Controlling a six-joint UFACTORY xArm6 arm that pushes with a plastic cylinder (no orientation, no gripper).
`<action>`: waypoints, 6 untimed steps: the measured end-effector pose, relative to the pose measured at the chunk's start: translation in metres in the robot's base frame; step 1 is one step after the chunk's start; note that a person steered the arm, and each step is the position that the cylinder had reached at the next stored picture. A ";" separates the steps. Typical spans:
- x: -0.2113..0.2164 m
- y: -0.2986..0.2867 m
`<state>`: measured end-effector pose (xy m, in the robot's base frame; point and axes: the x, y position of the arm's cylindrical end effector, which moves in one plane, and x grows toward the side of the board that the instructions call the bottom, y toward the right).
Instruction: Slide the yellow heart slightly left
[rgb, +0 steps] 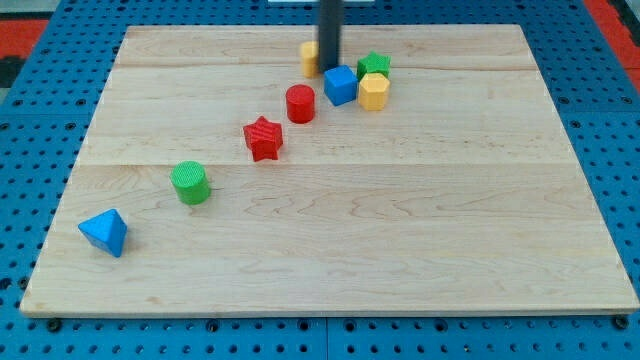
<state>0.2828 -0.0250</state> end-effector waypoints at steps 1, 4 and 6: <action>-0.023 -0.008; -0.028 0.032; -0.030 0.047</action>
